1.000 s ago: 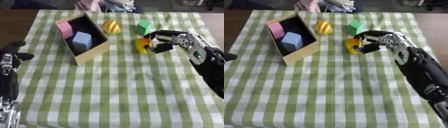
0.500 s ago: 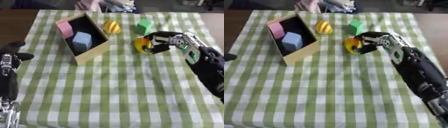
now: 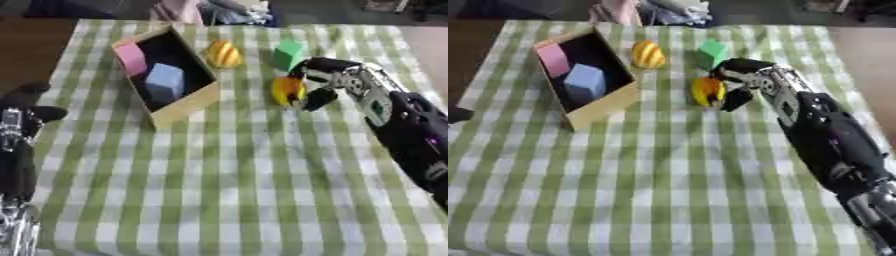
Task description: Pick up objects on the table and place them in the box.
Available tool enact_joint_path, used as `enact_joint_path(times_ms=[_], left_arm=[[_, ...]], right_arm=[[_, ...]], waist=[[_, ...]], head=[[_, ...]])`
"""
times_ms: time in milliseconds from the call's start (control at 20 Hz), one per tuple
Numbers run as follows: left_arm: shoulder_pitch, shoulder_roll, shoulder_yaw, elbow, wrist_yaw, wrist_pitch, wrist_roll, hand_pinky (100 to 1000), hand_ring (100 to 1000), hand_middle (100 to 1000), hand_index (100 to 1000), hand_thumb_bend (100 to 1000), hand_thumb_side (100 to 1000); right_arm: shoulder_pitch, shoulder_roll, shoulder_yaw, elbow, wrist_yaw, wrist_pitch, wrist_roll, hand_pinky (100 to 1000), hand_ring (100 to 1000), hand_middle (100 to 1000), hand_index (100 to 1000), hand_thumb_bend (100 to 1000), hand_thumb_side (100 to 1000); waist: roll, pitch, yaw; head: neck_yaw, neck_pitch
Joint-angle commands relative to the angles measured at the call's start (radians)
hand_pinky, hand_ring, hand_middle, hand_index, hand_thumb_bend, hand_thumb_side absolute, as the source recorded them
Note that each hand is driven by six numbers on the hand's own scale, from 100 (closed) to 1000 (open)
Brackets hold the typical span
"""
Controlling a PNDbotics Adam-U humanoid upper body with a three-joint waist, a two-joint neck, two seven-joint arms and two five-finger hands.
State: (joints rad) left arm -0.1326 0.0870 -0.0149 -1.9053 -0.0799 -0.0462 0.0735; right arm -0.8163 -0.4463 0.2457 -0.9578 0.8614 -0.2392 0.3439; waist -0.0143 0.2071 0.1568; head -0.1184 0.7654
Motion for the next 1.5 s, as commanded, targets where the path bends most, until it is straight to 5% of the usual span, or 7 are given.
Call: enact_joint_path(times_ms=[50,750,1500], left_arm=[[-0.009,0.006,0.002,-0.013,0.0,-0.001,-0.001,680,571,734,772,100,849],[-0.009,0.008,0.003,-0.015,0.003,-0.005,0.001,680,573,734,772,100,842],[-0.035,0.009,0.008,-0.038,0.03,-0.018,0.046,674,572,733,772,102,813]], right_arm=[[-0.012,-0.027,-0.002,-0.04,-0.016,-0.013,-0.078,848,803,667,513,100,234],[-0.082,-0.07,0.052,-0.283,-0.233,0.002,0.01,843,795,654,477,100,208],[-0.229,0.125,0.025,-0.046,-0.032,-0.02,0.002,856,806,683,582,100,224]], waist=[[0.004,-0.011,-0.001],[0.001,-0.019,0.0],[-0.003,-0.02,0.069]], head=[[0.003,0.005],[-0.001,0.005],[-0.073,0.005]])
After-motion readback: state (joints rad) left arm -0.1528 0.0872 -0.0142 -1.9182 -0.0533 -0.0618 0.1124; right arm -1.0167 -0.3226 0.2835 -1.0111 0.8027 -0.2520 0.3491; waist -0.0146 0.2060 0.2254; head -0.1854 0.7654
